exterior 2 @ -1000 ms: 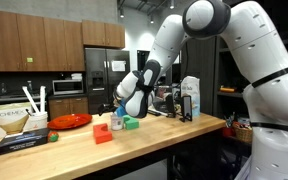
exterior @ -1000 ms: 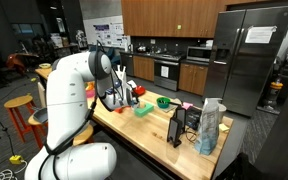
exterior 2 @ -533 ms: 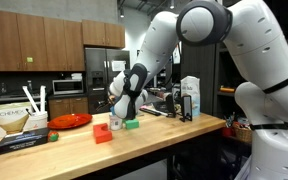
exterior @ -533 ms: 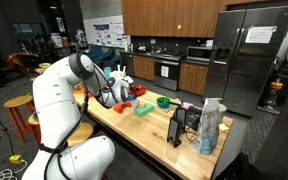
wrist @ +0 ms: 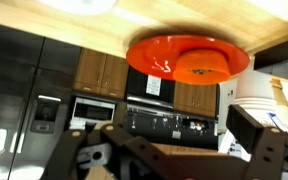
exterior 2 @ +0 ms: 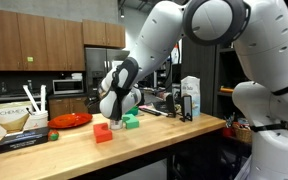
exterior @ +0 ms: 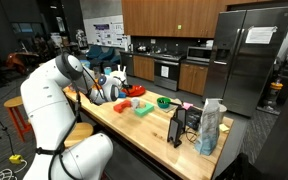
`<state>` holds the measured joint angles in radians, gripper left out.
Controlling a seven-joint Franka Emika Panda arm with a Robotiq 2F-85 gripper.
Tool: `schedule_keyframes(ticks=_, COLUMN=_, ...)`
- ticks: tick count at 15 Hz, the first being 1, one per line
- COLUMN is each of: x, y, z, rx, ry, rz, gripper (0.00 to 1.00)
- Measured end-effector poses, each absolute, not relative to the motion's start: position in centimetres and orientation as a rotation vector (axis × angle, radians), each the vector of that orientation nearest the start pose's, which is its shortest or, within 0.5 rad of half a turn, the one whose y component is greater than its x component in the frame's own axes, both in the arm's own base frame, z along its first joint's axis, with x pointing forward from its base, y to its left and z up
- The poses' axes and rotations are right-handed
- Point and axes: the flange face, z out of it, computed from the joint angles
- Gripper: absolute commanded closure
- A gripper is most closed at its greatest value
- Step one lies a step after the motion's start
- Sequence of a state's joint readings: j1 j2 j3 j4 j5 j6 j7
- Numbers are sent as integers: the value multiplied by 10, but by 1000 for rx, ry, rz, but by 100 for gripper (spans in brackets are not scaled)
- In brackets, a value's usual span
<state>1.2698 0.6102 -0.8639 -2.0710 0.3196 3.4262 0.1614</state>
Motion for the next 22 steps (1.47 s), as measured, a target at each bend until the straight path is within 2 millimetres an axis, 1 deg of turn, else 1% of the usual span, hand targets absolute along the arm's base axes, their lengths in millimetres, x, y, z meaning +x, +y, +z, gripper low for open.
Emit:
schedule_keyframes(ticks=2, x=562, y=274, z=333, rx=-2791, ry=-262, rz=-1428, gripper=0)
schedule_keyframes(ticks=4, x=553, y=269, z=323, rx=-2829, ry=-227, rz=-1298, gripper=0)
schedule_keyframes(ticks=7, x=544, y=261, z=314, rx=-2863, ry=-159, rz=-1101, gripper=0)
schedule_keyframes(ticks=9, x=545, y=247, z=310, rx=-2900, ry=-113, rz=-1026, gripper=0)
schedule_keyframes(ticks=11, x=548, y=228, z=305, rx=-2938, ry=-63, rz=-1012, gripper=0)
schedule_keyframes(ticks=14, x=554, y=200, z=299, rx=-3007, ry=-2, rz=-1059, gripper=0)
schedule_keyframes(ticks=16, x=556, y=188, z=297, rx=-3052, ry=30, rz=-1101, gripper=0)
schedule_keyframes(ticks=19, x=557, y=182, z=296, rx=-3104, ry=68, rz=-1147, gripper=0)
schedule_keyframes(ticks=22, x=551, y=193, z=298, rx=-3097, ry=63, rz=-1145, gripper=0)
